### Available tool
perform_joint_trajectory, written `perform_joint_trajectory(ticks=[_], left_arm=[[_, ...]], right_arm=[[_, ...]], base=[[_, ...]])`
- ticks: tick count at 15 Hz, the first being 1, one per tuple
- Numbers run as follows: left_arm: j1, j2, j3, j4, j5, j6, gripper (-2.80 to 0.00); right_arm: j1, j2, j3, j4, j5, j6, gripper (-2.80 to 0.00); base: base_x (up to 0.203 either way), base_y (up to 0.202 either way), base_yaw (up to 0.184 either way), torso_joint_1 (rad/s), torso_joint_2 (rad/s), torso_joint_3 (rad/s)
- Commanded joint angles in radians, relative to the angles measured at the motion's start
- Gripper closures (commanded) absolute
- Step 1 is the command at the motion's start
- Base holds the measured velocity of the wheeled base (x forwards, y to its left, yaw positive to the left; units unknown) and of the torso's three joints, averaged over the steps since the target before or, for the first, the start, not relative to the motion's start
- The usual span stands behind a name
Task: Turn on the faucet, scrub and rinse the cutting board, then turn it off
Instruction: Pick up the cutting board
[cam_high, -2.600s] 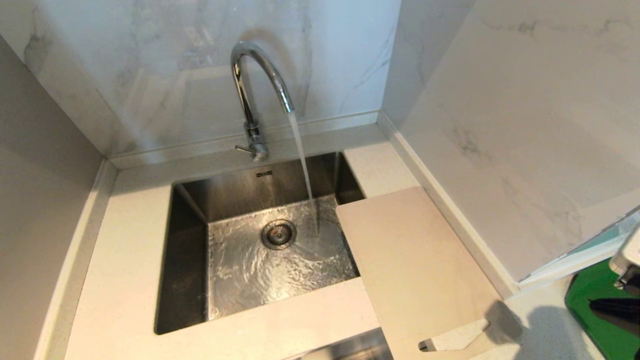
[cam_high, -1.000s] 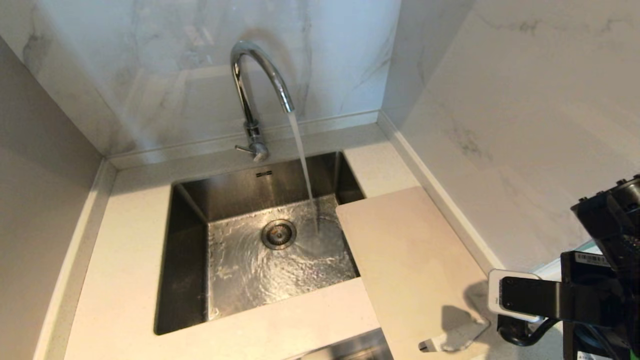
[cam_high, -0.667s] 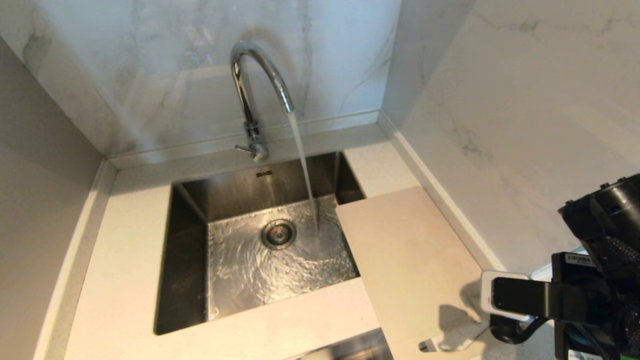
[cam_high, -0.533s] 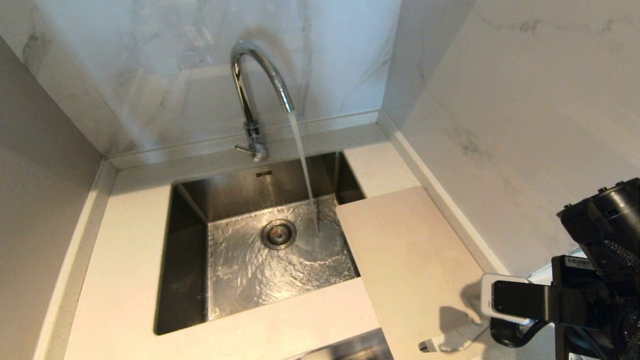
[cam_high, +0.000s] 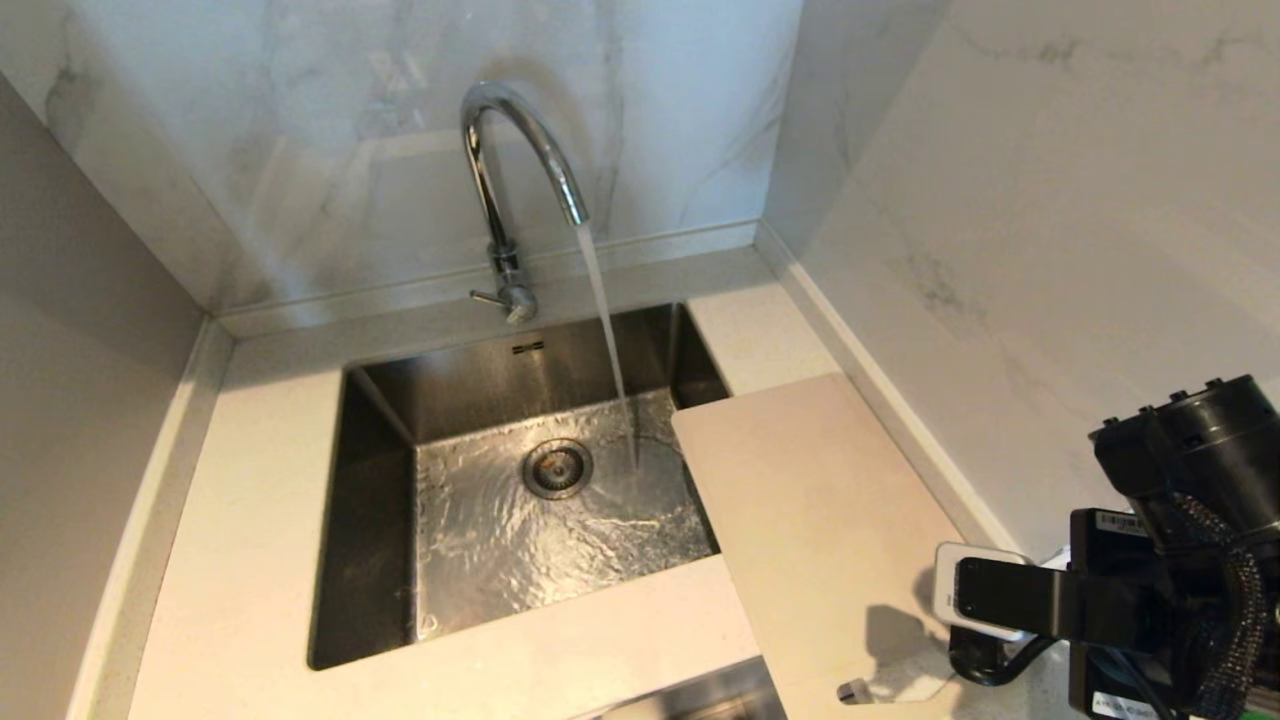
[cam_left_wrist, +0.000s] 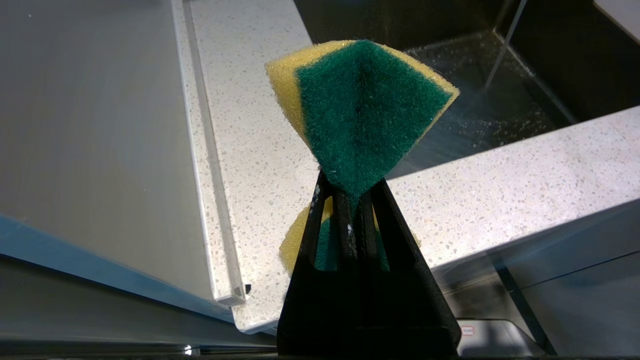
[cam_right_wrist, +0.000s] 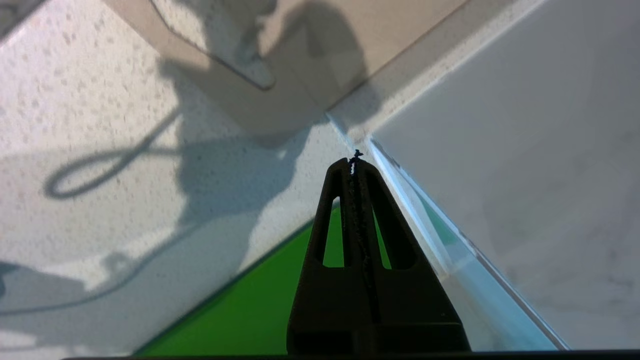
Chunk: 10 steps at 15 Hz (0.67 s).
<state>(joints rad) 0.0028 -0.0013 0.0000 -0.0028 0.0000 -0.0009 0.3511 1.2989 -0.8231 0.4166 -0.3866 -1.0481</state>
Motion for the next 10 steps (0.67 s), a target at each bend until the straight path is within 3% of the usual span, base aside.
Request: perform_joint_trajectory(ticks=[1, 3, 4, 6, 10], left_arm=[[0.000, 0.000, 0.000, 0.000, 0.000, -0.001, 0.00], [0.000, 0.000, 0.000, 0.000, 0.000, -0.001, 0.00], [0.000, 0.000, 0.000, 0.000, 0.000, -0.001, 0.00], [0.000, 0.000, 0.000, 0.000, 0.000, -0.001, 0.00], [0.000, 0.000, 0.000, 0.000, 0.000, -0.001, 0.00]], right_arm=[[0.000, 0.016, 0.043, -0.032, 0.021, -0.005, 0.00], [0.000, 0.041, 0.050, -0.060, 0.041, -0.003, 0.00], [0.000, 0.048, 0.050, -0.076, 0.056, -0.003, -2.80], [0.000, 0.070, 0.034, -0.087, 0.111, 0.002, -2.80], [0.000, 0.084, 0.031, -0.087, 0.302, 0.055, -2.80]], base=[[0.000, 0.000, 0.000, 0.000, 0.00, 0.000], [0.000, 0.000, 0.000, 0.000, 0.00, 0.000], [0.000, 0.000, 0.000, 0.000, 0.00, 0.000], [0.000, 0.000, 0.000, 0.000, 0.00, 0.000], [0.000, 0.000, 0.000, 0.000, 0.00, 0.000]])
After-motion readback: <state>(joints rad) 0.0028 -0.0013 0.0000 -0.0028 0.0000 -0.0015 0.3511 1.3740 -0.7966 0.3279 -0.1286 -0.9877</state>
